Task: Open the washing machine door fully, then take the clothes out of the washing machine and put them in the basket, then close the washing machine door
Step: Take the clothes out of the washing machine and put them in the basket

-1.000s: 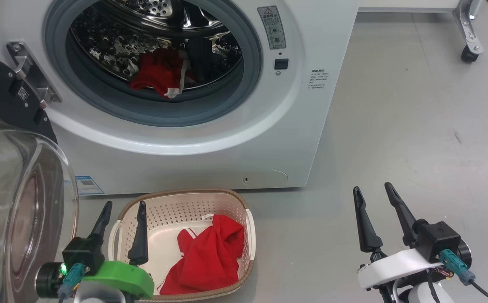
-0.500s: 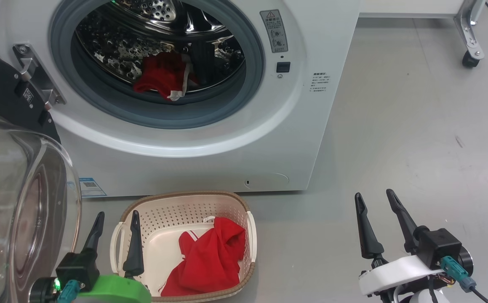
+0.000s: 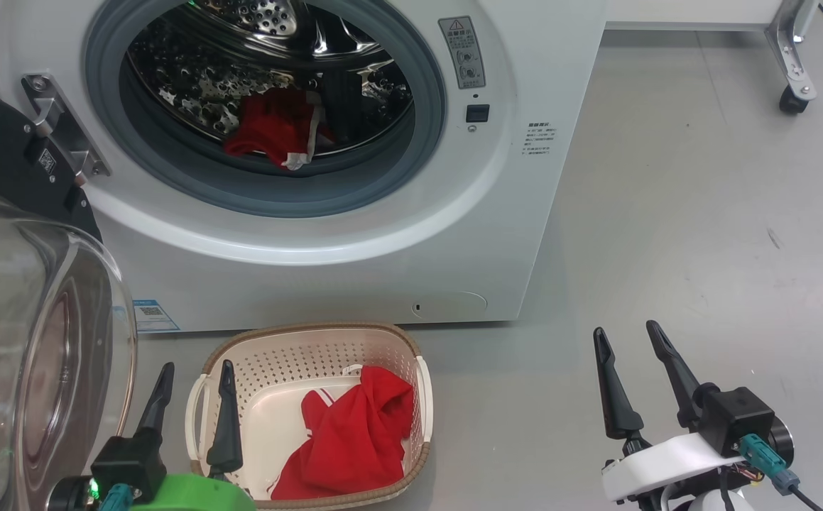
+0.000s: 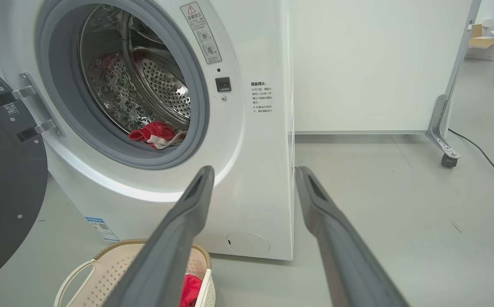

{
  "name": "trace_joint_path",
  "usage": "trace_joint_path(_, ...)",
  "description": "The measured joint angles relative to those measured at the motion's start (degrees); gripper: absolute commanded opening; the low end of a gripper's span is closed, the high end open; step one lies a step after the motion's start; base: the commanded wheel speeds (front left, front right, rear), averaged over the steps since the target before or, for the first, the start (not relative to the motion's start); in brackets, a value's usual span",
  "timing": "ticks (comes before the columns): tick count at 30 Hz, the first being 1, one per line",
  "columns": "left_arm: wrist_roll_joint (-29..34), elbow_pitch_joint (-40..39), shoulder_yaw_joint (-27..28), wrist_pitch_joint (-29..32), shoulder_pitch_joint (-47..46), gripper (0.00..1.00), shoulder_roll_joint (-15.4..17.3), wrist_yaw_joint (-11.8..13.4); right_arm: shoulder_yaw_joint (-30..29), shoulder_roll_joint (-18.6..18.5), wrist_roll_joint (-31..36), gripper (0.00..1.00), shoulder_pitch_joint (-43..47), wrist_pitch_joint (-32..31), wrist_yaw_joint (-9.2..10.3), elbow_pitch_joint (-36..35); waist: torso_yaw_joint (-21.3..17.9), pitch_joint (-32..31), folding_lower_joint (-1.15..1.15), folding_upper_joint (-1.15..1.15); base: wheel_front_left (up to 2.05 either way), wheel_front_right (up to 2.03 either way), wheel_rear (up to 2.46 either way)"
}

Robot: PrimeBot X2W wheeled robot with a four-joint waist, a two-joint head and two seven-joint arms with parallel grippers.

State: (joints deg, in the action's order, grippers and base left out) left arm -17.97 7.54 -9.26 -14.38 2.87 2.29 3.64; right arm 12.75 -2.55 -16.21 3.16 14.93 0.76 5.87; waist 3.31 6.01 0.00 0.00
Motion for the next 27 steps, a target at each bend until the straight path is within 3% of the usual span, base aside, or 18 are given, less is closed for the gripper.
trace_joint_path(19,-1.2,-2.4,-0.9,3.0,0.3,1.0,0.1,0.6,1.9,0.0,0.0,1.0,-0.3,0.0,-0.02,-1.1,-1.6,3.0,0.0,0.0,0.0,0.0,0.0)
trace_joint_path(27,-2.2,-0.2,-2.5,6.4,-7.2,1.0,0.1,0.0,3.3,0.0,0.3,1.0,-2.1,0.0,-0.08,-2.6,-2.7,6.8,0.0,0.0,0.0,0.0,0.0)
